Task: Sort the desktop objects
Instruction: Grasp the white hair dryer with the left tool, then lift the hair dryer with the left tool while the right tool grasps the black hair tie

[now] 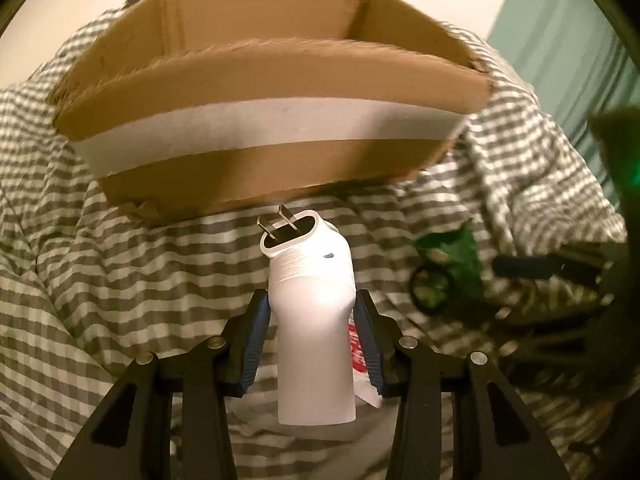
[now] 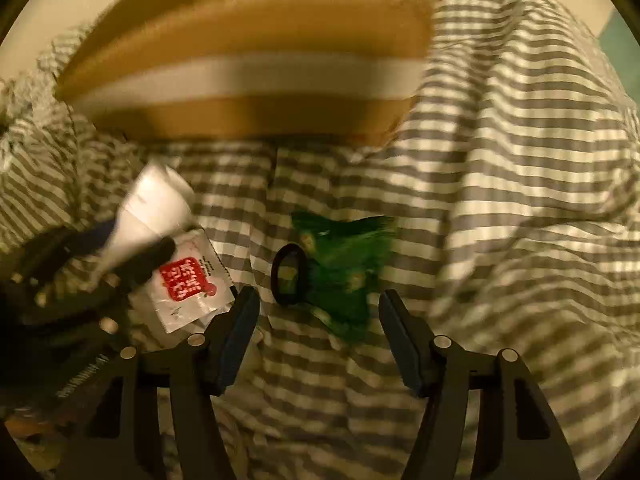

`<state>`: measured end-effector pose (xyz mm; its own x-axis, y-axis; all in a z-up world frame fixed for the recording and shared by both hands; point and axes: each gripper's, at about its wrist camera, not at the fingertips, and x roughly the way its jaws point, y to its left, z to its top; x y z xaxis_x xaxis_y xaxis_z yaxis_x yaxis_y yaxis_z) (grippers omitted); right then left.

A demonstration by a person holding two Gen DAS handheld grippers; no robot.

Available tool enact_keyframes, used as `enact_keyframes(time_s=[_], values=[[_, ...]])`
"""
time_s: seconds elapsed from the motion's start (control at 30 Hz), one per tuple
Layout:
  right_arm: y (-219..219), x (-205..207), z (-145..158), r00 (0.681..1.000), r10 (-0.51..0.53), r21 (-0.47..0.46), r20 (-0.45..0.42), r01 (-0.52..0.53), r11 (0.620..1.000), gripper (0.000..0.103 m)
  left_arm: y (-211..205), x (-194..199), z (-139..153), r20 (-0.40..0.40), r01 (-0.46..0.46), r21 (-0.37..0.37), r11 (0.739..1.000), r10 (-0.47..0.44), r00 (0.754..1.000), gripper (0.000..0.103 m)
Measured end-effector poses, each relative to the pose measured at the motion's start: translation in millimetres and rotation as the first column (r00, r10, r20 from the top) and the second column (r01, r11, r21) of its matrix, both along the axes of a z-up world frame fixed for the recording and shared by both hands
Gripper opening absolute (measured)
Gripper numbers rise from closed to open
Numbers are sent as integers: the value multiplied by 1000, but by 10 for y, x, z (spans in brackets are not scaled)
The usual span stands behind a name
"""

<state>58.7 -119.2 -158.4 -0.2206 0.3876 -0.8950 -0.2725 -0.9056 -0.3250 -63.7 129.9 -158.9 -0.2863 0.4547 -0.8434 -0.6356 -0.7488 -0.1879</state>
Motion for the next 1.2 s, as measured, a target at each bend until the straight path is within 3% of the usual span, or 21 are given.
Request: enact_keyframes(time_s=[0.1, 0.17, 0.33, 0.53, 0.8, 1.1, 1.13, 1.2], values=[[26, -71, -178, 999, -12, 62, 36, 10, 998, 52, -16, -58, -92, 30, -5, -7, 1000, 6, 1000, 44], [44, -80, -208, 999, -23, 89, 41, 20, 996, 41, -25, -80, -136, 37, -6, -11, 1000, 7, 999, 44], [38, -33, -92, 999, -31, 74, 21, 29, 997, 32, -39, -130, -126, 42, -13, -5, 1000, 13, 999, 44], [-67, 115, 160, 998, -46, 68, -33, 49, 996, 29, -186, -142, 10, 30, -32, 26, 999, 31, 999, 44], [-429, 238, 727, 982, -23, 55, -190, 35, 998, 29, -356, -58, 373, -27, -28, 84, 996, 31, 999, 44], [-693, 159, 946, 971, -37, 99, -236, 62, 993, 16, -516, -21, 601, -70, -43, 101, 994, 50, 996, 44], [-705, 176, 951, 965, -102, 101, -244, 130, 986, 15, -531, -21, 611, -72, -48, 102, 994, 55, 996, 44], [-698, 177, 946, 963, -102, 93, -249, 129, 987, 15, -558, -29, 625, -72, -52, 105, 993, 59, 996, 44]])
